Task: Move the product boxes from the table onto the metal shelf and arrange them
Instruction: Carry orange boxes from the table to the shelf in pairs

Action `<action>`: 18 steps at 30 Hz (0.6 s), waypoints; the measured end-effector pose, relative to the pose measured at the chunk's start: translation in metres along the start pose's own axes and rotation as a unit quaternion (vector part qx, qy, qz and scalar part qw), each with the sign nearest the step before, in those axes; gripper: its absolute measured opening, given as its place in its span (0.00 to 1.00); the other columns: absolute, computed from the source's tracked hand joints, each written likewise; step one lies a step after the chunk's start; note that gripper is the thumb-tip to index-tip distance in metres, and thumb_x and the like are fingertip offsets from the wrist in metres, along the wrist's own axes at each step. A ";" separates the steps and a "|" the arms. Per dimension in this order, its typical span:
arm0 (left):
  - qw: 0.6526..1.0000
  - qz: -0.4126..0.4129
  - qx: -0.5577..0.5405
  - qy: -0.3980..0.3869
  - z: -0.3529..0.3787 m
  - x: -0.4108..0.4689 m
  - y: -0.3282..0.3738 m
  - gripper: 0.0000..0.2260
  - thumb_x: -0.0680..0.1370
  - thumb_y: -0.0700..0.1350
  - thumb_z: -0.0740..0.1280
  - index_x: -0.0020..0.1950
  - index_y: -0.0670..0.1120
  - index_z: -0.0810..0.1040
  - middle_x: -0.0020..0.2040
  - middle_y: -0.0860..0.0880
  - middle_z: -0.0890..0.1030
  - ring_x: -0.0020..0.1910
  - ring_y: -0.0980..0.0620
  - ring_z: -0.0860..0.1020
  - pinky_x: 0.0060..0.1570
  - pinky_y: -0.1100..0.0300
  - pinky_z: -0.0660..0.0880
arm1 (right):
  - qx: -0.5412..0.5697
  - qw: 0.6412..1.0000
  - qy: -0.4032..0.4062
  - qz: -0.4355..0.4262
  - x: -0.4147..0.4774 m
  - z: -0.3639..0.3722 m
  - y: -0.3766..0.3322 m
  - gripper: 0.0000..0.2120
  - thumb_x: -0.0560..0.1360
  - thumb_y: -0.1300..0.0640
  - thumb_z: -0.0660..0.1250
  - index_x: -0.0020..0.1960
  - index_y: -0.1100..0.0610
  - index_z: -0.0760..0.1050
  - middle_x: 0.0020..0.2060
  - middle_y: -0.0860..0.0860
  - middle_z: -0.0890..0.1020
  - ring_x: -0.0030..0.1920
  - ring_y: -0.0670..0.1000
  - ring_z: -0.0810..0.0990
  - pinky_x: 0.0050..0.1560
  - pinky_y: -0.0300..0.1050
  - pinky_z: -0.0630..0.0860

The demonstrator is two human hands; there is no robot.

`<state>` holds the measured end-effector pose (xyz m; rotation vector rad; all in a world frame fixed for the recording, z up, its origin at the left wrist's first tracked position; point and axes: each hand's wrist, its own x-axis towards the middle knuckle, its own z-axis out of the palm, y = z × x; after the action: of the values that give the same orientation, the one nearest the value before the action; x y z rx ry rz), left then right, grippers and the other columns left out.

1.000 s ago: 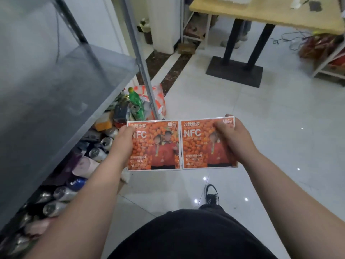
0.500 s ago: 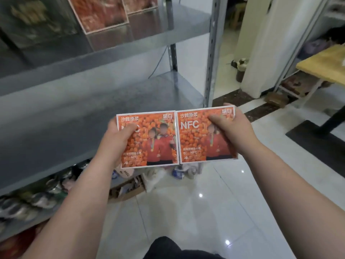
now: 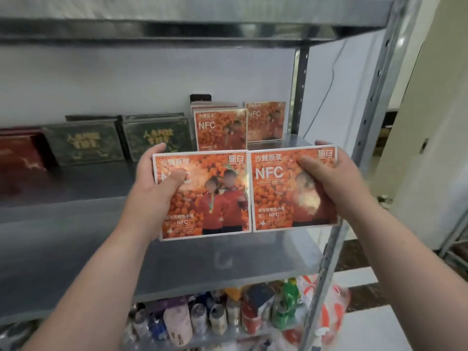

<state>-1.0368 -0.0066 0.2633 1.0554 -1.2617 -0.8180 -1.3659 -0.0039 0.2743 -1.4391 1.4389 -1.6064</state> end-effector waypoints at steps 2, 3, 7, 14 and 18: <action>1.000 0.024 -0.009 0.004 0.003 0.024 0.010 0.21 0.78 0.48 0.70 0.63 0.71 0.71 0.54 0.56 0.84 0.51 0.47 0.84 0.54 0.38 0.79 | 0.012 1.000 0.008 -0.024 0.026 0.003 -0.011 0.24 0.72 0.50 0.78 0.65 0.44 0.74 0.49 0.47 0.86 0.48 0.45 0.86 0.56 0.51 0.82; 0.999 0.032 -0.017 0.003 0.005 0.036 0.014 0.20 0.78 0.48 0.70 0.63 0.70 0.71 0.53 0.56 0.84 0.51 0.47 0.84 0.54 0.38 0.79 | 0.015 0.999 0.014 -0.035 0.038 0.004 -0.017 0.26 0.73 0.51 0.77 0.67 0.46 0.73 0.50 0.47 0.86 0.48 0.45 0.86 0.55 0.49 0.81; 0.998 0.040 -0.039 0.009 0.022 0.079 0.015 0.21 0.75 0.50 0.71 0.62 0.70 0.71 0.54 0.54 0.84 0.50 0.46 0.84 0.53 0.38 0.79 | 0.004 0.997 0.031 -0.067 0.077 0.009 -0.026 0.28 0.74 0.52 0.76 0.71 0.48 0.71 0.49 0.45 0.85 0.46 0.42 0.86 0.51 0.43 0.81; 0.998 0.052 -0.042 -0.008 0.066 0.121 -0.002 0.19 0.81 0.47 0.68 0.65 0.67 0.69 0.55 0.59 0.82 0.49 0.58 0.84 0.43 0.55 0.82 | 0.011 0.995 0.068 -0.069 0.122 0.009 -0.002 0.27 0.72 0.50 0.78 0.67 0.42 0.70 0.41 0.42 0.86 0.41 0.44 0.86 0.46 0.49 0.85; 0.998 0.061 -0.028 -0.014 0.086 0.130 -0.016 0.20 0.81 0.45 0.67 0.66 0.66 0.68 0.59 0.56 0.80 0.55 0.55 0.82 0.47 0.55 0.82 | -0.016 0.995 0.072 -0.070 0.148 0.003 0.020 0.23 0.72 0.47 0.77 0.62 0.39 0.69 0.49 0.46 0.84 0.48 0.49 0.85 0.55 0.56 0.82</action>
<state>-1.1004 -0.1473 0.2913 0.9158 -1.3074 -0.7725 -1.4099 -0.1425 0.3070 -1.4988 1.4781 -1.8124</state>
